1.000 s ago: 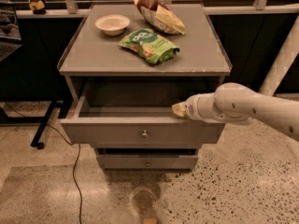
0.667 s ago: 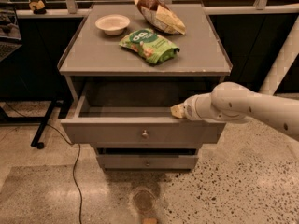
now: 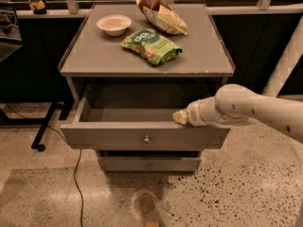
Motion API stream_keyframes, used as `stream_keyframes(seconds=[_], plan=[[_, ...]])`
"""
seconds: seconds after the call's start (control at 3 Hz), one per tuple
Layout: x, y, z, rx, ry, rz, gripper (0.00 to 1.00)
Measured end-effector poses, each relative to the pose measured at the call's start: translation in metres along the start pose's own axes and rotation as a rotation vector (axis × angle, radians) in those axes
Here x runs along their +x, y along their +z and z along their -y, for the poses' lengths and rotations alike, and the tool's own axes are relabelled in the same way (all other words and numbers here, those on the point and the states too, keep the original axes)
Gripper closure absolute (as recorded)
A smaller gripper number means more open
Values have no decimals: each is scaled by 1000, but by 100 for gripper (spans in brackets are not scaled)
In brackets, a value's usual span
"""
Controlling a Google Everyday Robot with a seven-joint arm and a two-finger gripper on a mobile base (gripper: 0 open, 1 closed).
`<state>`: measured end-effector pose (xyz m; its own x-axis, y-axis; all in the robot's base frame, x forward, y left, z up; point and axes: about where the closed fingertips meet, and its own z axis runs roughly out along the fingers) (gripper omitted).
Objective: Open top drawer
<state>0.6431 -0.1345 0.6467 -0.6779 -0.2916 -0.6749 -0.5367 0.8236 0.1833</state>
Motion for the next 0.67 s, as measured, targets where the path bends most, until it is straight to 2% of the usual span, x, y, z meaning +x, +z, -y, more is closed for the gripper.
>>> stream_keyframes(seconds=[0.33, 0.67], plan=[[16, -6, -3, -22, 33, -6, 100], [30, -19, -6, -25, 89, 13, 100]])
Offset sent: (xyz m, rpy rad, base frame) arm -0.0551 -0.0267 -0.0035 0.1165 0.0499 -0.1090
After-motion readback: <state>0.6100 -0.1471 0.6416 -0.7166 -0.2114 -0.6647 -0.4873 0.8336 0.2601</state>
